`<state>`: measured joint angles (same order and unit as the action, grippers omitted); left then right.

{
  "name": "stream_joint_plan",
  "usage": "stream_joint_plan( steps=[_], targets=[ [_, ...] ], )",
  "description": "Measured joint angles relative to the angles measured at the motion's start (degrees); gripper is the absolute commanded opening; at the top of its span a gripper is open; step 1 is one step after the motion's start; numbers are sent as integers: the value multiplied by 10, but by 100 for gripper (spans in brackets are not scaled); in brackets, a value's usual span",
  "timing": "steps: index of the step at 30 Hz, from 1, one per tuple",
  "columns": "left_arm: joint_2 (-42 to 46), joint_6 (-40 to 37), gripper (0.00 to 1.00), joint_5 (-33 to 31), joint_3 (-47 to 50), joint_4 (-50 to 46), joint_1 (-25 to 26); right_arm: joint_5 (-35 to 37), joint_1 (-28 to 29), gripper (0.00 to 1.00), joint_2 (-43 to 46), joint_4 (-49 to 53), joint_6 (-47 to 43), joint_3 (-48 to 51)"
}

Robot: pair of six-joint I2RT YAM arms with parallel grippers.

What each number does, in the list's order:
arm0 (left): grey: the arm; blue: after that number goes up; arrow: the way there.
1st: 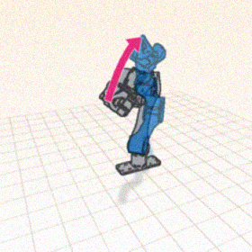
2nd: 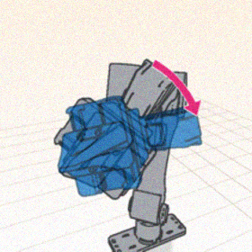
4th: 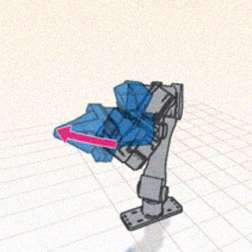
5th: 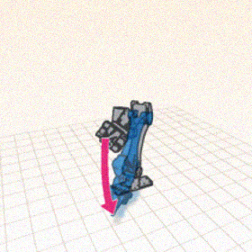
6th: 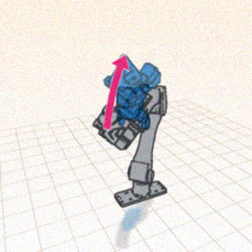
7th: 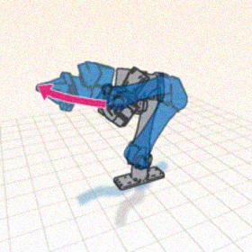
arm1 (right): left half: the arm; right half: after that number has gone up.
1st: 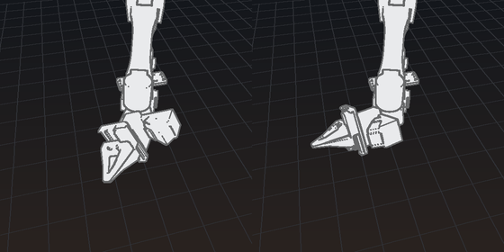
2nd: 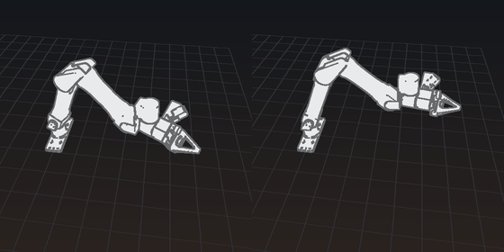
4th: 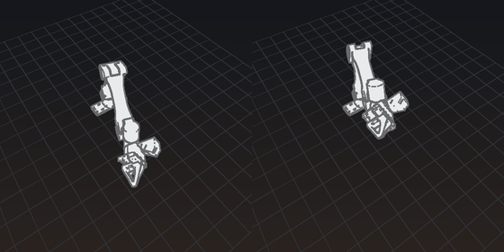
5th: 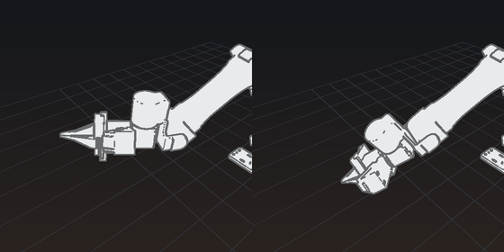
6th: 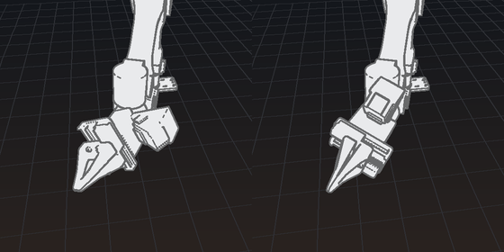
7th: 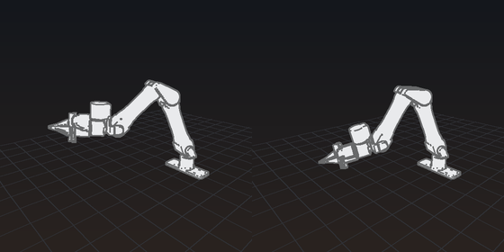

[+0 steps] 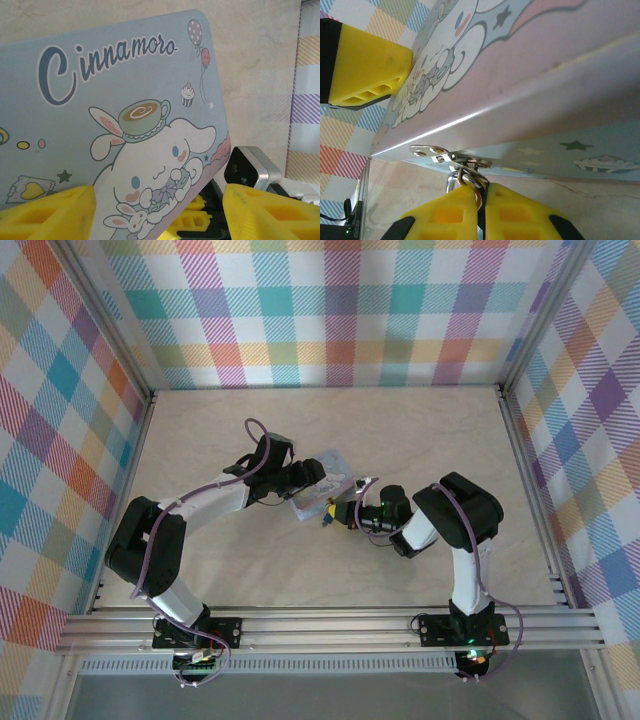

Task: Unlock the padlock with the key

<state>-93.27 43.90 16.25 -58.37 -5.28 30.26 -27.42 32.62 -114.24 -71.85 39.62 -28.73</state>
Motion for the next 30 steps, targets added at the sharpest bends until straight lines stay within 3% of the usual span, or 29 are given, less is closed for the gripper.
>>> stream_joint_plan(
  steps=[30],
  targets=[
    [5,2,68,0,27,57,1,44,-19,0,29,13,25,14]
  ],
)
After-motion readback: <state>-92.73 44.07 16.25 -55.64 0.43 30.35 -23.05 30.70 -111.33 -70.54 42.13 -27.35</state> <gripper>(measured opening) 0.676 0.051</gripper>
